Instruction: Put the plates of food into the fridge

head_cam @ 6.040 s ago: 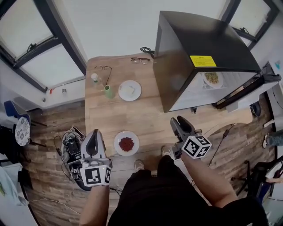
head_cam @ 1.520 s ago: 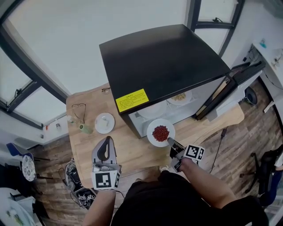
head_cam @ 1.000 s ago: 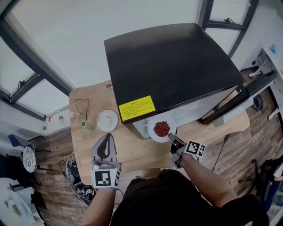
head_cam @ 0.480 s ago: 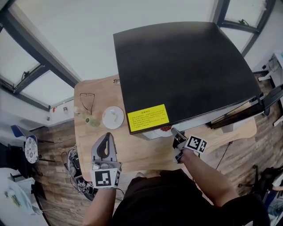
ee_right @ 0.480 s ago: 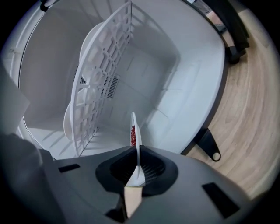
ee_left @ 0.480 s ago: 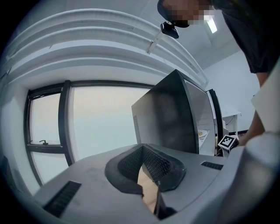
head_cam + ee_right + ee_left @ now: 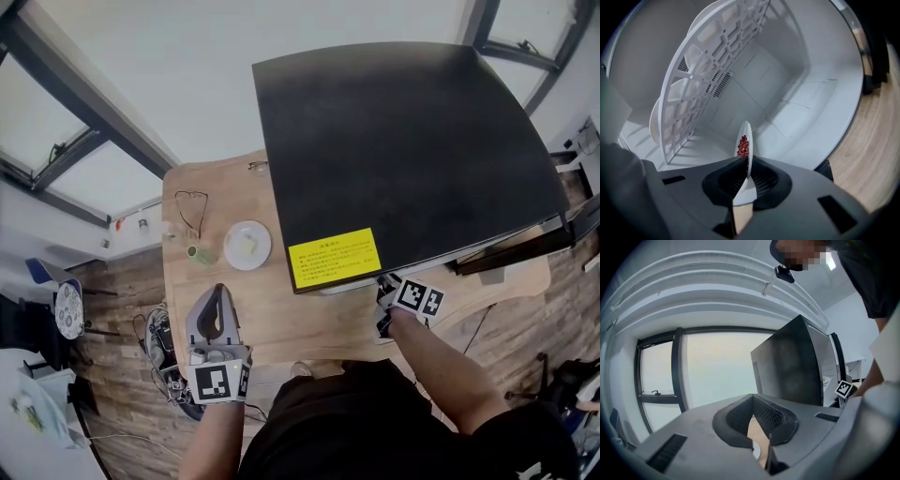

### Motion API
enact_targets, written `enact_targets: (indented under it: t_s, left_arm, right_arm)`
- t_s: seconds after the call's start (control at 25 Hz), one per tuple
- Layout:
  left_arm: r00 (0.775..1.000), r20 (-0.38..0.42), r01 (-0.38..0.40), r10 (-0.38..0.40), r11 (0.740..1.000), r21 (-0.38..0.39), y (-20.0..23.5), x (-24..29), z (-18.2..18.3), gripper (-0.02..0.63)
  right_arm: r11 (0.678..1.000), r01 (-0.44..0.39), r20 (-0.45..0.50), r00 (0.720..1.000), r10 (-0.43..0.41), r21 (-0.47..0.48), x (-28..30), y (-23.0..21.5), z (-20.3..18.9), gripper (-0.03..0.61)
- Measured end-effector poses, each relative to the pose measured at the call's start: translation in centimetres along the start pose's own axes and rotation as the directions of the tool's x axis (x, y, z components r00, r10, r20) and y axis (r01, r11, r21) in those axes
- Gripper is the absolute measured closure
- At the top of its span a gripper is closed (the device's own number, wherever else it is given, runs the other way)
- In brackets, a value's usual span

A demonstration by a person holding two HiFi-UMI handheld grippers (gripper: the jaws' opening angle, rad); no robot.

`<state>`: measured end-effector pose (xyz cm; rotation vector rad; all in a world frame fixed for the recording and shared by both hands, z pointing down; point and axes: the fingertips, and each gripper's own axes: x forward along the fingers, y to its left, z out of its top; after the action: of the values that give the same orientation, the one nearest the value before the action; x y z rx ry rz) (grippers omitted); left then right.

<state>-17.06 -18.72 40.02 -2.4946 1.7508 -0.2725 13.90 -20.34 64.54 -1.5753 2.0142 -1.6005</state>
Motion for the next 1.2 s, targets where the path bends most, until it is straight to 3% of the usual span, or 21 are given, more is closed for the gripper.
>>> enact_targets:
  t_s: [0.12, 0.2, 0.4, 0.6, 0.68, 0.88, 1.04, 1.2]
  left_arm:
    - [1.000, -0.010, -0.018, 0.018, 1.000, -0.006, 0.5, -0.6, -0.4, 0.609]
    - [0.999, -0.016, -0.029, 0.029, 1.000, -0.008, 0.8, -1.0, -0.7, 0.609]
    - [0.998, -0.010, -0.057, 0.057, 0.998, 0.008, 1.5, -2.1, -0.3, 0.609]
    - [0.997, -0.008, -0.071, 0.071, 0.997, 0.009, 1.8, -2.6, -0.2, 0.609]
    - [0.997, -0.007, -0.071, 0.071, 0.997, 0.010, 1.7, -2.7, -0.2, 0.609]
    - [0.998, 0.009, -0.055, 0.055, 0.998, 0.015, 1.1, -2.5, 0.4, 0.609]
    - [0.999, 0.028, -0.021, 0.020, 0.999, 0.048, -0.1, -2.0, 1.1, 0.609]
    - [0.999, 0.045, 0.007, -0.008, 0.999, 0.033, -1.2, -1.3, 1.7, 0.609]
  right_arm:
    - [0.992, 0.062, -0.003, 0.998, -0.063, -0.109, 0.3, -0.1, 0.4, 0.540]
    - [0.967, 0.118, 0.000, 0.993, -0.121, -0.226, 0.5, -0.3, 0.6, 0.520]
    - [0.847, 0.269, -0.010, 0.952, -0.307, -0.458, 0.7, -1.7, 0.7, 0.439]
    - [0.747, 0.312, 0.018, 0.927, -0.374, -0.587, 1.0, -2.4, 1.0, 0.419]
    - [0.722, 0.313, 0.026, 0.925, -0.379, -0.618, 1.1, -2.3, 1.0, 0.419]
    - [0.718, 0.315, 0.061, 0.932, -0.356, -0.621, 0.7, -2.0, 1.7, 0.419]
    - [0.728, 0.317, 0.096, 0.939, -0.329, -0.608, -0.4, -1.2, 2.7, 0.419]
    - [0.741, 0.298, 0.129, 0.952, -0.278, -0.601, -2.2, 0.0, 3.5, 0.419]
